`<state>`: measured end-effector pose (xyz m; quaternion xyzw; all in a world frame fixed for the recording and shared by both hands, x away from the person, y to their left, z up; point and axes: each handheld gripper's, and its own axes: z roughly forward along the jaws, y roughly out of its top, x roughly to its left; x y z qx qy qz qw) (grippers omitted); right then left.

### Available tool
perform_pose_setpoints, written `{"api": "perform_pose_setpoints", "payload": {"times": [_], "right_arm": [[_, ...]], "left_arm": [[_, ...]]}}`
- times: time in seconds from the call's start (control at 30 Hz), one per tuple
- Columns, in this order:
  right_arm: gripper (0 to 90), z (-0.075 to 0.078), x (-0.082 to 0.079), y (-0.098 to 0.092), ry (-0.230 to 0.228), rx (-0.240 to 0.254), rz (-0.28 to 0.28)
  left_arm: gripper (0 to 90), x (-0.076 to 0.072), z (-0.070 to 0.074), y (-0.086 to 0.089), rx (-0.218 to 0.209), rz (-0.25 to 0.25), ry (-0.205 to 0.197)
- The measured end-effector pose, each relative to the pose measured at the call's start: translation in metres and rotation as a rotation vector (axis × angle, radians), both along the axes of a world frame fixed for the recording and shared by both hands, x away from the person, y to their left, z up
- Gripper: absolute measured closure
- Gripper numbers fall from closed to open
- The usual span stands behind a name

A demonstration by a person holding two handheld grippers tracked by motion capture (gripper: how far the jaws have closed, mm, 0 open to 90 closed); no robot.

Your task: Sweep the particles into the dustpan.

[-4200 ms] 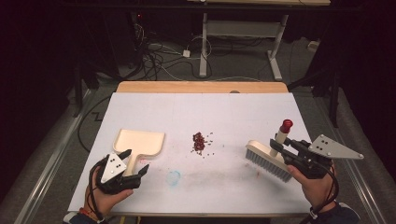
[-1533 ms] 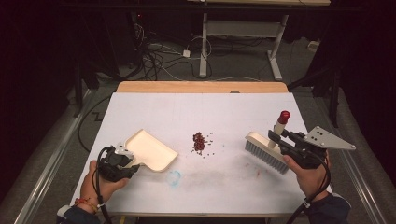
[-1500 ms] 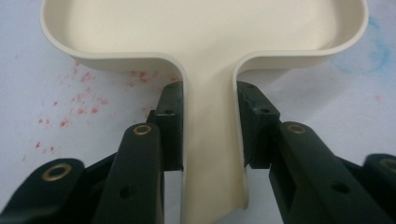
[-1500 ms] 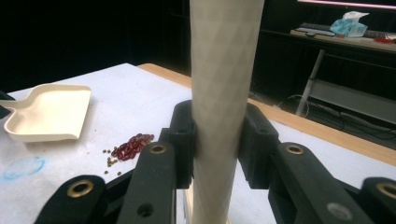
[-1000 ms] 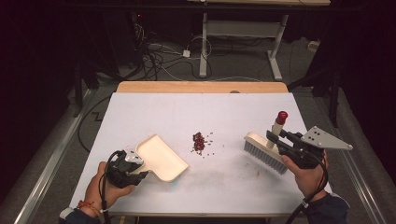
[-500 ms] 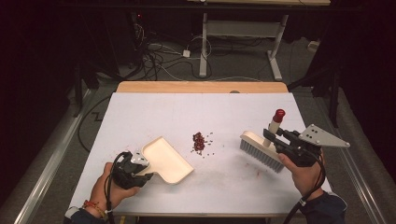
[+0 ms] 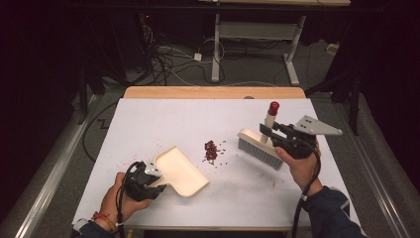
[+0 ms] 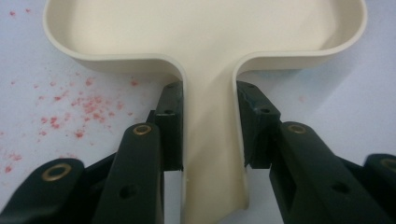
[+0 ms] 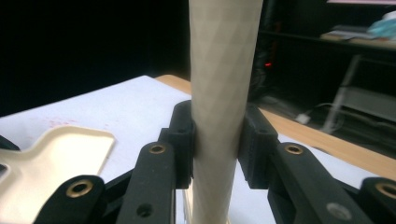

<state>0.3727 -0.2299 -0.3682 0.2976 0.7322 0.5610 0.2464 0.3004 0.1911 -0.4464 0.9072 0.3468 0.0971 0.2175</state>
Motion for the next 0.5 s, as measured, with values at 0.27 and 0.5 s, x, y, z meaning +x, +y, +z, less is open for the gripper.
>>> {"api": "perform_pose_setpoints", "payload": {"times": [0.27, 0.5], "right_arm": [[70.0, 0.002, 0.049, 0.033, -0.006, -0.033, -0.019], [70.0, -0.022, 0.084, 0.067, -0.003, -0.052, -0.085]], "left_arm": [[64.1, 0.003, -0.003, -0.004, -0.003, -0.005, 0.005], [64.1, 0.004, -0.006, -0.005, -0.006, -0.01, 0.005]]}}
